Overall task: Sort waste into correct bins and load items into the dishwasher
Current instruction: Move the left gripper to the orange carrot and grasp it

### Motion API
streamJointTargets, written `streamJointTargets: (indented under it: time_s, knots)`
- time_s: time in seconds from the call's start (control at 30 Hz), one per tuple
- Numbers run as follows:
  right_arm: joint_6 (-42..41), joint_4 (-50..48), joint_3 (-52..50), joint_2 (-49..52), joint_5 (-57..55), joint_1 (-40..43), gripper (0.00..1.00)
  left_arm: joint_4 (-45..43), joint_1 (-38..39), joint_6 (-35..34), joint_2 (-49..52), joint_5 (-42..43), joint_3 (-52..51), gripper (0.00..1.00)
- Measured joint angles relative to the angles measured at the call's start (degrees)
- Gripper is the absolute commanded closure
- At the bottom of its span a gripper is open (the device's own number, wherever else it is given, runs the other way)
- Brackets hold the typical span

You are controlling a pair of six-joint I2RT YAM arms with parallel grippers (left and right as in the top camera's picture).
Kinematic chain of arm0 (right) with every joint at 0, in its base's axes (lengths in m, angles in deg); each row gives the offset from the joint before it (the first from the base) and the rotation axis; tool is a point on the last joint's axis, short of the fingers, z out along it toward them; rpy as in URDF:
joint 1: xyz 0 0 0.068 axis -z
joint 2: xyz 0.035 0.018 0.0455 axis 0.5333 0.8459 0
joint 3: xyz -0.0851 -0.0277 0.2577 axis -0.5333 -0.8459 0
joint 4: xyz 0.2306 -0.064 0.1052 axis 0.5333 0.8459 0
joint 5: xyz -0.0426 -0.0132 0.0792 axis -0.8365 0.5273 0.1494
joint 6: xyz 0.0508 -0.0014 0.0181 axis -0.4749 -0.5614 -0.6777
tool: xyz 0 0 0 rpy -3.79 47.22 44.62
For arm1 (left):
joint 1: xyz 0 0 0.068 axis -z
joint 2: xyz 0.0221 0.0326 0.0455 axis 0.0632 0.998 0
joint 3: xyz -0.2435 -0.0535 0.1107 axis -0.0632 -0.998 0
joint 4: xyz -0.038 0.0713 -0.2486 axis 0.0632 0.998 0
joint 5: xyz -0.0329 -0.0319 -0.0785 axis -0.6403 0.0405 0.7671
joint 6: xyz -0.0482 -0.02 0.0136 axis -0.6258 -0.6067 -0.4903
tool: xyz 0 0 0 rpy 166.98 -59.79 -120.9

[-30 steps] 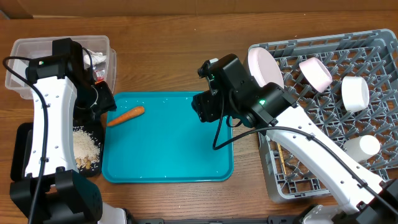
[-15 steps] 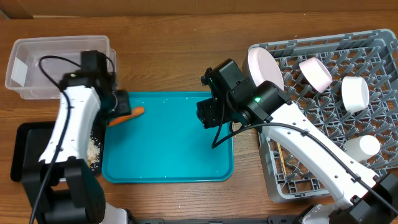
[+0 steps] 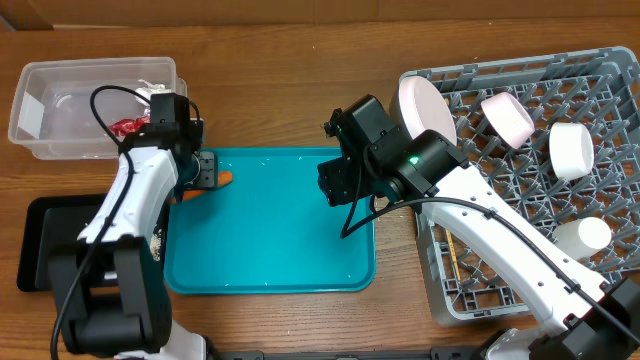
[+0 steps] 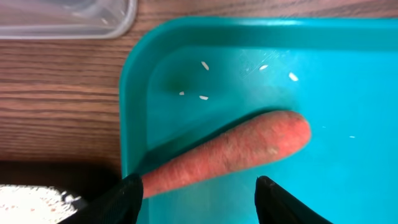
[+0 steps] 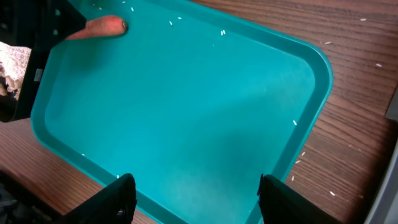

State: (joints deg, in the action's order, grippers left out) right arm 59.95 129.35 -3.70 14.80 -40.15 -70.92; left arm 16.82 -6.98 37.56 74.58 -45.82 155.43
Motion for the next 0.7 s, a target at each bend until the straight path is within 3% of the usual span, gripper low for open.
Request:
streamJointTargets:
  time_s: [0.37, 0.57, 0.7]
  knots:
    - [0.0, 0.4, 0.0, 0.0, 0.0, 0.0, 0.34, 0.3, 0.0, 0.4, 8.7, 2.2, 0.1, 0.50]
    - [0.0, 0.3, 0.0, 0.0, 0.0, 0.0, 0.34, 1.1, 1.6, 0.8, 8.7, 2.2, 0.2, 0.80]
    - [0.0, 0.4, 0.0, 0.0, 0.0, 0.0, 0.34, 4.4, 2.2, 1.3, 9.0, 2.2, 1.1, 0.87]
